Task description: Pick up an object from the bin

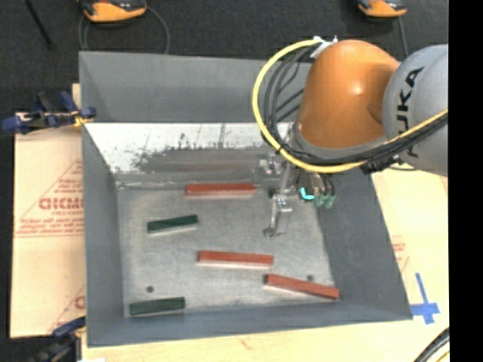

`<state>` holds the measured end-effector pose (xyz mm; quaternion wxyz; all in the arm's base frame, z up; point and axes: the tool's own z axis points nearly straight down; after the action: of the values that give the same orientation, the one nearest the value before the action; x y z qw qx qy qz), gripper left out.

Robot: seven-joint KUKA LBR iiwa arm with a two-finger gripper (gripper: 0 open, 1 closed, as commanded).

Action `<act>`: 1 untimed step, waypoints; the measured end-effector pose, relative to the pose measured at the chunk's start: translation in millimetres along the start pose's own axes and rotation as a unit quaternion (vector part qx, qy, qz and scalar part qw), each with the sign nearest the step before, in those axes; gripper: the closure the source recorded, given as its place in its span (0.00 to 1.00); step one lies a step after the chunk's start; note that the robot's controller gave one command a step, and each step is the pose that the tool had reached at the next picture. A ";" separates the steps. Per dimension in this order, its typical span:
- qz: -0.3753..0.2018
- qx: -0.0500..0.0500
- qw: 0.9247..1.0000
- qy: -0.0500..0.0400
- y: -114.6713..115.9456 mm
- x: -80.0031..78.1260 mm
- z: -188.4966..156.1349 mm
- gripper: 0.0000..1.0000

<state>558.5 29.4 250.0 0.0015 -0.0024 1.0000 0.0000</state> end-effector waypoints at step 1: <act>-0.133 0.000 0.991 0.003 13.3 66.1 88.4 0.00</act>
Offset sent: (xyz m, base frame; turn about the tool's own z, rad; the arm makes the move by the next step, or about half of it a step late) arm -0.0653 0.0137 -0.0874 -0.2677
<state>492.7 42.4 161.5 -0.0013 -0.1350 0.9908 0.0001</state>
